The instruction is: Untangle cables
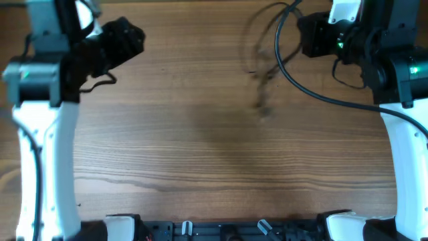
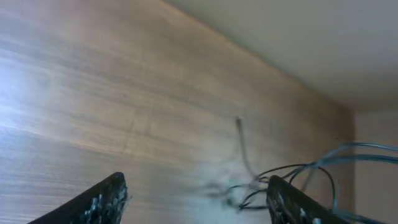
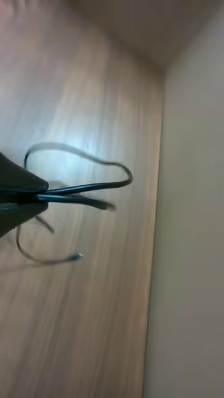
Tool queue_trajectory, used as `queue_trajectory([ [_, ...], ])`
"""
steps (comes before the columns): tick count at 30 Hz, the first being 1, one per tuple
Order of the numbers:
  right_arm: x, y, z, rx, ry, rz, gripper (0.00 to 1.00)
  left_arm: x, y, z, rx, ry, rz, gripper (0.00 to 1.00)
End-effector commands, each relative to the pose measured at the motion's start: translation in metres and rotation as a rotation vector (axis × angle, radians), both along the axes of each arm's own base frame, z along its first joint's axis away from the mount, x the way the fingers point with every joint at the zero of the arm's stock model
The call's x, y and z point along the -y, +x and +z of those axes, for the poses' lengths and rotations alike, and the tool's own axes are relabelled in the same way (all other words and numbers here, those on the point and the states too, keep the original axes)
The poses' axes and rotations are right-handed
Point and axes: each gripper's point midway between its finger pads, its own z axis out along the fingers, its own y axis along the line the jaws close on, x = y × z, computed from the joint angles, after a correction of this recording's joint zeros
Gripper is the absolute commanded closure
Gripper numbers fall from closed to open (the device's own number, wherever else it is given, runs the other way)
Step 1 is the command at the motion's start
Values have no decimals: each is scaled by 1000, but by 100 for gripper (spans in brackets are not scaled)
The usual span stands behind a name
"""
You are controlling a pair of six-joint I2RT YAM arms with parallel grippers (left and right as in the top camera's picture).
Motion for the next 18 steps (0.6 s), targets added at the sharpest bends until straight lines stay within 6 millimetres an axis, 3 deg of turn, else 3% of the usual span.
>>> queue_trajectory([
  [1,-31,-20,22,-13,157,121,96,18,9,-21,-63,-20,-67,27],
  [9,-88,-38,47,4,287,251,96,67,7,-34,-97,-41,-198,27],
  [10,-91,-37,45,6,277,246,85,73,7,-35,-92,-30,-209,27],
  [11,-94,-36,42,7,256,231,30,74,8,-36,-90,-16,-207,27],
  [12,-96,-35,33,2,216,223,0,73,8,-37,-89,2,-199,26],
  [14,-100,-35,10,-26,125,228,0,72,8,-38,-91,7,-195,26],
  [18,-100,-22,-61,-184,-65,195,0,65,7,-40,-101,16,-190,21],
])
